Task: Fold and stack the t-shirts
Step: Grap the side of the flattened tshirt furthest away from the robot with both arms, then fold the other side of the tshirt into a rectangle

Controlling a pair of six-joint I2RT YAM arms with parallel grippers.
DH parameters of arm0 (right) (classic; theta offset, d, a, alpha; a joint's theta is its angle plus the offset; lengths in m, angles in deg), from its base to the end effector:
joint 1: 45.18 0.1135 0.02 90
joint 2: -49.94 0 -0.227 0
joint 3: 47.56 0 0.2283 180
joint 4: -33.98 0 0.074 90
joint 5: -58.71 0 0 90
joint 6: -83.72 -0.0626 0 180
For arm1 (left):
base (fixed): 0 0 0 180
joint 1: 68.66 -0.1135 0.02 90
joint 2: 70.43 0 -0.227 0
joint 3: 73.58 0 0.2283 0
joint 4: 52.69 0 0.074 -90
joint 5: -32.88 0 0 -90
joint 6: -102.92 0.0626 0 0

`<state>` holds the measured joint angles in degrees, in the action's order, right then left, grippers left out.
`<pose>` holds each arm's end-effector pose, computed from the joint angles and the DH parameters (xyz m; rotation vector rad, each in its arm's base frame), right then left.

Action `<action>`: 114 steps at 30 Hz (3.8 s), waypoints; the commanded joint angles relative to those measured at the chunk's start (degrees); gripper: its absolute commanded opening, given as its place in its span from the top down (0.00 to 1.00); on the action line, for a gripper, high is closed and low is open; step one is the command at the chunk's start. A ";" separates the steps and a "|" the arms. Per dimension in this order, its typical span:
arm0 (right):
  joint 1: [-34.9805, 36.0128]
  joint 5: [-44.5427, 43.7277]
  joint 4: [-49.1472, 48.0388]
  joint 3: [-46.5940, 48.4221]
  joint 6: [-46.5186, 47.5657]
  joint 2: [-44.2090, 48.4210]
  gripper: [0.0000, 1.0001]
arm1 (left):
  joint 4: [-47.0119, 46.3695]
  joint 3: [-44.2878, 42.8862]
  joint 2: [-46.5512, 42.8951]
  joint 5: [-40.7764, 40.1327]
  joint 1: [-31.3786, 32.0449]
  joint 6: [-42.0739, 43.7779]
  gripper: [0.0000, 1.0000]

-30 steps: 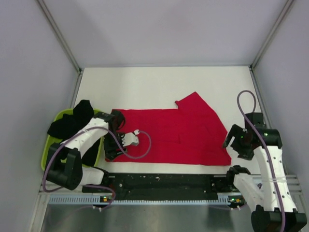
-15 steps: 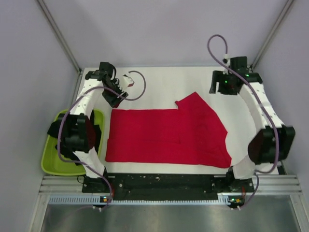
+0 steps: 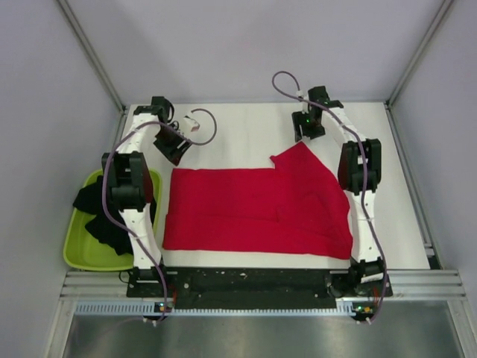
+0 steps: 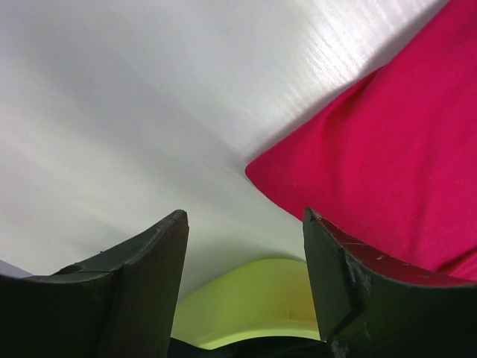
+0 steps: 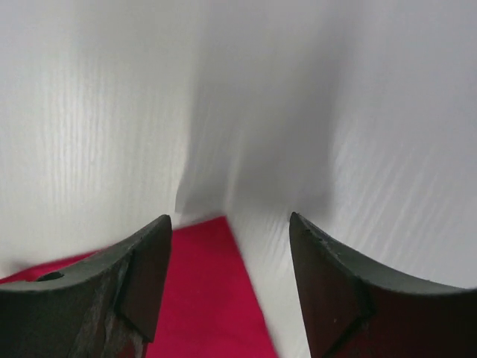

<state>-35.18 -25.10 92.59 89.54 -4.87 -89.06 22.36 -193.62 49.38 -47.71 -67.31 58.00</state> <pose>0.4780 0.0911 0.1363 -0.2987 2.6131 0.1936 0.3963 -0.0196 0.1804 1.1458 2.5926 -0.0758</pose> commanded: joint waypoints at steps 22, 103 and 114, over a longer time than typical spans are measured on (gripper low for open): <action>4.24 3.74 5.85 -3.64 2.02 7.85 1.00 | 9.45 -9.21 12.74 3.50 -0.29 -9.13 1.00; 20.67 10.33 -10.95 -74.05 -22.50 55.33 0.83 | -6.11 41.69 -22.25 -8.88 3.49 1.15 0.75; 30.95 18.22 -6.55 -71.07 -24.09 52.86 0.97 | -0.50 33.62 -25.31 -0.49 4.01 -0.52 0.46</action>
<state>-8.12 -12.73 84.04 15.71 -28.39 -36.49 17.18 -153.27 29.27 -54.31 -63.40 58.11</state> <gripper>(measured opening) 0.035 0.493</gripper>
